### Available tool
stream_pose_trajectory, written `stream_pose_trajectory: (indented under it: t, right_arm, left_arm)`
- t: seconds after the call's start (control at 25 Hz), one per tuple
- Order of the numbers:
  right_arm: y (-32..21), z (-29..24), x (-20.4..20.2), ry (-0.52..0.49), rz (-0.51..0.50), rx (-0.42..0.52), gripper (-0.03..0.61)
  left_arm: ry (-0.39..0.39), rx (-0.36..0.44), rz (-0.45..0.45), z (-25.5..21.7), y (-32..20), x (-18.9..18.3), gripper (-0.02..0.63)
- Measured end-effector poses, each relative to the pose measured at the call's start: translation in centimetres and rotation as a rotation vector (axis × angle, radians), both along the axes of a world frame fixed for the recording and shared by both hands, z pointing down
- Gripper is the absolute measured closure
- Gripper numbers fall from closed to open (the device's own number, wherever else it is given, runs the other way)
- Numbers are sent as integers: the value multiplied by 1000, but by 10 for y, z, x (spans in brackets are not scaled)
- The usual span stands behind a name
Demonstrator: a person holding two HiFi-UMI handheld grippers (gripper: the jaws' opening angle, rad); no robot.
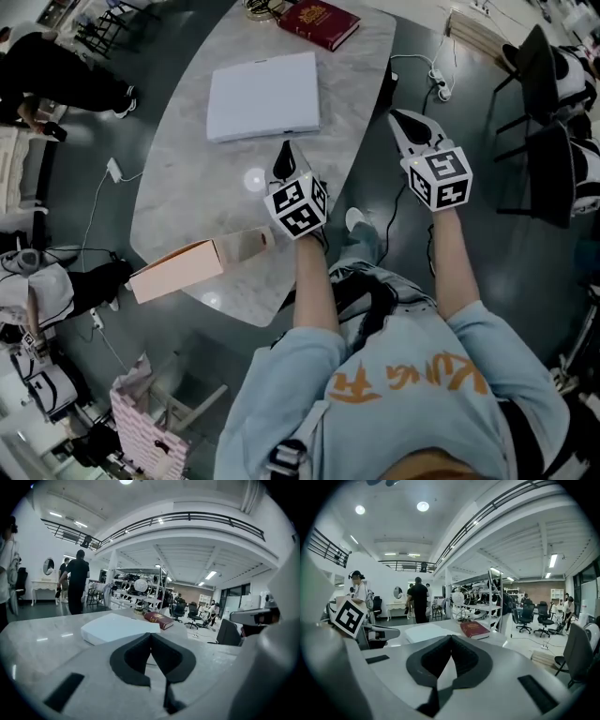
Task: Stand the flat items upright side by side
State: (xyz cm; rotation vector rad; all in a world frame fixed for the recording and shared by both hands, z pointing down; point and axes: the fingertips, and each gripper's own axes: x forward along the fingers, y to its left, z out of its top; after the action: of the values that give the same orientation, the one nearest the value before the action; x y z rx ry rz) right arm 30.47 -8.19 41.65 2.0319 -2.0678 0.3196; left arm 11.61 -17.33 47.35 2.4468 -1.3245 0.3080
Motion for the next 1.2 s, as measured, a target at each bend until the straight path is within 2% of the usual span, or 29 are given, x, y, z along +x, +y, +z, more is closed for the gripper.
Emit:
stream_pose_trajectory:
  t: [0.4, 0.64, 1.04, 1.2]
  right_arm:
    - [-95, 15, -5, 22, -155, -61, 577]
    - [-125, 23, -7, 37, -221, -95, 577]
    - [-169, 9, -58, 72, -415, -90, 577]
    - [-194, 12, -83, 53, -510, -88, 577]
  left_arm:
    - [18, -63, -178, 22, -77, -20, 601]
    - [56, -100, -250, 34, -94, -24, 601]
    - [94, -97, -399, 27, -105, -72, 601]
    - [90, -115, -480, 35, -107, -93, 601]
